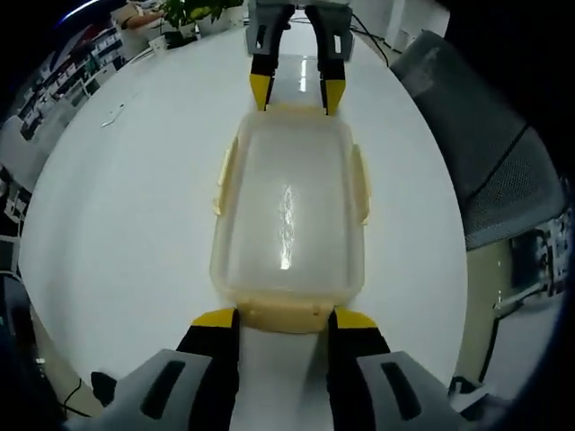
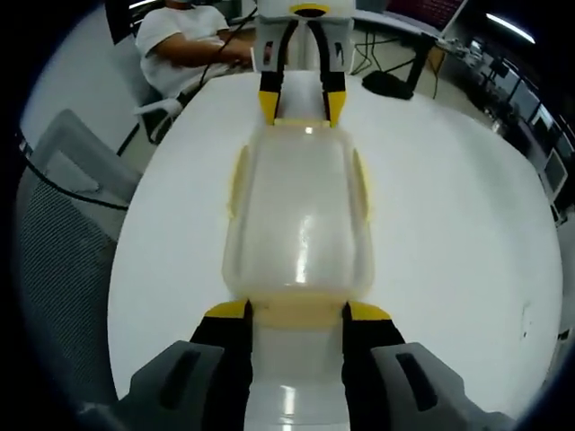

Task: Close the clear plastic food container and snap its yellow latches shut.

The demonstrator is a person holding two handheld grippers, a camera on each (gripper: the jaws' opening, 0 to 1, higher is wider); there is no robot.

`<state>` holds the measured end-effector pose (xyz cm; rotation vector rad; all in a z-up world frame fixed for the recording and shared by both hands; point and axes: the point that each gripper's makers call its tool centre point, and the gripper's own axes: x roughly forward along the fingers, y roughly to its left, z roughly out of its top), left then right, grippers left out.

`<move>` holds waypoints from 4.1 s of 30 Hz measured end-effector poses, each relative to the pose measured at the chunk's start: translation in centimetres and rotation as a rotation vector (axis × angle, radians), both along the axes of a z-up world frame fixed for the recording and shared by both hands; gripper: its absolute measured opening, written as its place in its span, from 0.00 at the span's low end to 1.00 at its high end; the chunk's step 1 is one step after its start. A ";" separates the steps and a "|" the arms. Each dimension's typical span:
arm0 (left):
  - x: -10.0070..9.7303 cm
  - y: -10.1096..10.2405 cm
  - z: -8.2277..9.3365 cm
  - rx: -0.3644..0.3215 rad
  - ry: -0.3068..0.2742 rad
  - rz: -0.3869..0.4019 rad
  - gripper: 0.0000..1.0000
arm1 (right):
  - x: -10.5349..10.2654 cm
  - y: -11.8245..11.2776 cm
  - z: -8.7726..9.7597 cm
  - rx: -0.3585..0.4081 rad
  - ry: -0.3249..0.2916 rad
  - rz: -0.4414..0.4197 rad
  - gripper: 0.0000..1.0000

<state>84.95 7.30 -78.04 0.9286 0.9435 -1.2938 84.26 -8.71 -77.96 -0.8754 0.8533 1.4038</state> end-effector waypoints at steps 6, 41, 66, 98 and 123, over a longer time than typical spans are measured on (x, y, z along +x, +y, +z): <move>-0.6 -0.1 1.1 0.016 -0.003 0.002 0.32 | -0.4 -0.1 0.6 0.009 0.002 0.003 0.35; -3.2 -3.6 8.6 -0.044 -0.082 0.072 0.32 | -2.3 -3.7 8.1 0.055 -0.053 0.053 0.35; -3.9 -9.4 10.7 -0.105 -0.077 0.064 0.31 | -3.5 -9.9 10.4 0.043 -0.073 0.048 0.35; -2.5 -17.0 9.7 -0.126 -0.054 0.021 0.32 | -3.0 -17.5 9.1 -0.006 -0.059 -0.001 0.35; -1.0 -21.3 7.9 -0.154 -0.045 0.003 0.32 | -1.6 -21.6 7.5 -0.056 -0.061 -0.005 0.36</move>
